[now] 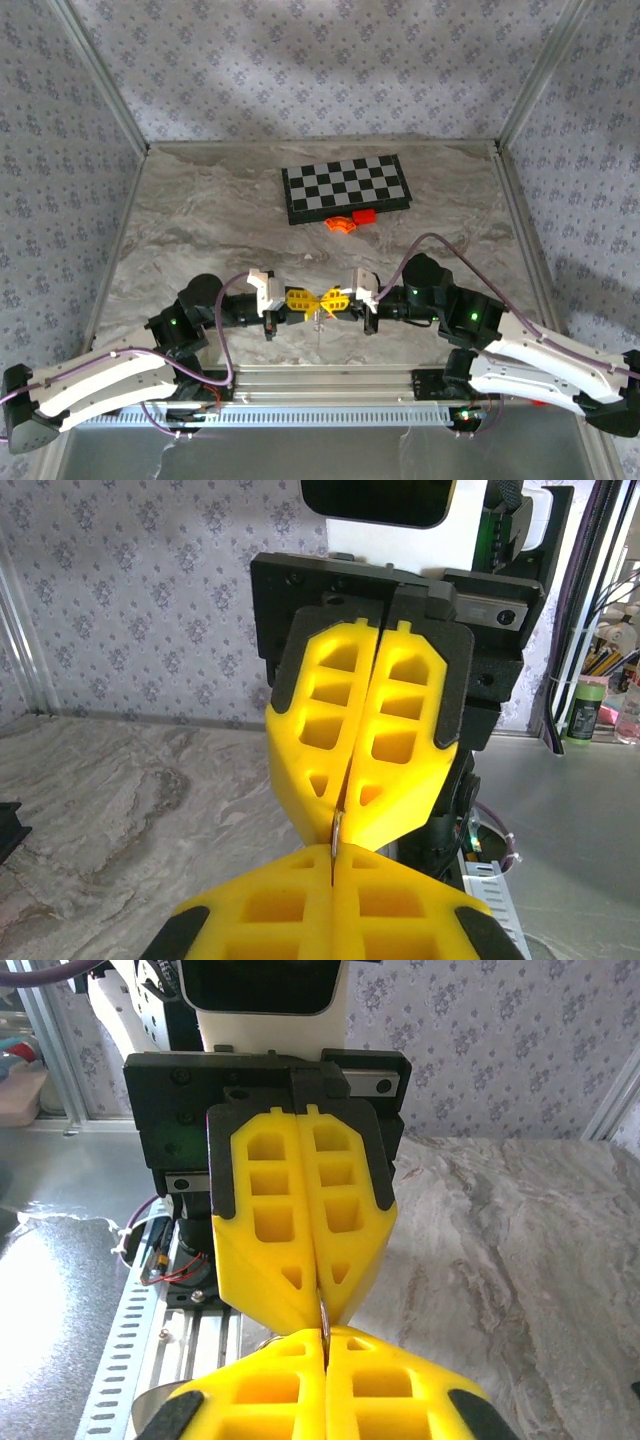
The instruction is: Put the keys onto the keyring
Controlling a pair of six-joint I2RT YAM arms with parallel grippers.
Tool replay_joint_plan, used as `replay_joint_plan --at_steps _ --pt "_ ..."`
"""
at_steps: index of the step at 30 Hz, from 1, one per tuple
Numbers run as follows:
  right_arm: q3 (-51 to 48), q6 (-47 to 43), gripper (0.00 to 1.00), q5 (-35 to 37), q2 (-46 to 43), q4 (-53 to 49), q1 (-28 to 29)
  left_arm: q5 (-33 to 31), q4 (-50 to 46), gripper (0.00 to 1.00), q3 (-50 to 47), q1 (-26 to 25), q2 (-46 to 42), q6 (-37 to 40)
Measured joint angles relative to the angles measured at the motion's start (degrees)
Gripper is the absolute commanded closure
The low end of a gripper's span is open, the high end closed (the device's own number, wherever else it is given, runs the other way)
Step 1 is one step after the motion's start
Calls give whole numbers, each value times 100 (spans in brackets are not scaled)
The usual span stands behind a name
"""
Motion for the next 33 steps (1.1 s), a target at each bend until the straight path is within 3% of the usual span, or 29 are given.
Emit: replay_joint_plan --at_steps 3,9,14,20,30,33 --pt "0 -22 100 7 2 -48 0 -20 -57 100 0 0 0 20" --pt "151 -192 100 240 153 -577 13 -487 -837 73 162 -42 -13 361" --pt "632 -518 100 678 402 -1331 190 -927 -1818 73 717 -37 13 603" --pt "1097 -833 100 898 702 -1912 341 -918 -2352 71 990 -37 155 728" --pt "1473 -1091 100 1064 1156 -2420 411 -601 -2538 68 1001 -37 319 726" --pt "1523 -1108 100 1064 1224 -2535 424 -570 -2503 72 1001 -37 332 721"
